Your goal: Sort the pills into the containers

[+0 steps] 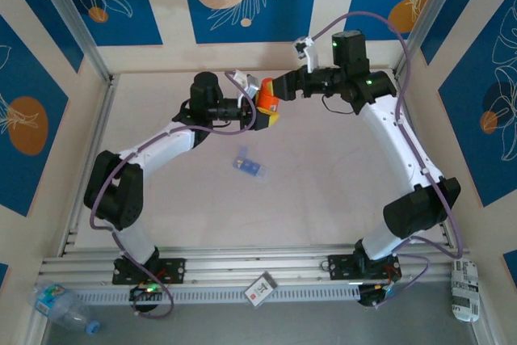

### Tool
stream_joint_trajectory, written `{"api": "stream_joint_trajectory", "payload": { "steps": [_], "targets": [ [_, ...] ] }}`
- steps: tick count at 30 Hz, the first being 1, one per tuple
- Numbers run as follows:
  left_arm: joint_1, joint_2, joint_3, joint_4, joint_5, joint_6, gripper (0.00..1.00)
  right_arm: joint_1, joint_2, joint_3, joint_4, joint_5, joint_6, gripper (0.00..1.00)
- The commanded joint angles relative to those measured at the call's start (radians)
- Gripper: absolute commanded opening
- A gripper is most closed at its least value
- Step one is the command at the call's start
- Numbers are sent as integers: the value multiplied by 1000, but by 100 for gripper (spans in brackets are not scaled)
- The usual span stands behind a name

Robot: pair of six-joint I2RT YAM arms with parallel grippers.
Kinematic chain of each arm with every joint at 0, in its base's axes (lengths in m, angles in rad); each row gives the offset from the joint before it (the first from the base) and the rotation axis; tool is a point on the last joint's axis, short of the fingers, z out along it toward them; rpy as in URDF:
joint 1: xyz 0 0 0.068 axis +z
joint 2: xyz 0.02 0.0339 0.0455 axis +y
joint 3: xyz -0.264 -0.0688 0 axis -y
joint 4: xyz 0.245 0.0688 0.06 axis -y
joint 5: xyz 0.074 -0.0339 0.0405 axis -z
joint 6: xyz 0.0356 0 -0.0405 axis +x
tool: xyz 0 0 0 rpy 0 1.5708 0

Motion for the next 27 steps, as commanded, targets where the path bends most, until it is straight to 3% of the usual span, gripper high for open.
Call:
{"api": "stream_joint_trajectory", "payload": {
  "steps": [1,14,20,27],
  "targets": [
    [8,6,32,-10,48,2,0,15,17,42,-87,-24,-54,79],
    [9,9,32,-7,54,-4,0,44,51,54,-106,-4,-54,61],
    [9,10,32,-6,53,-6,0,60,58,51,-96,20,-30,41],
    [9,9,28,-6,31,1,0,136,-1,-88,44,146,93,26]
  ]
}}
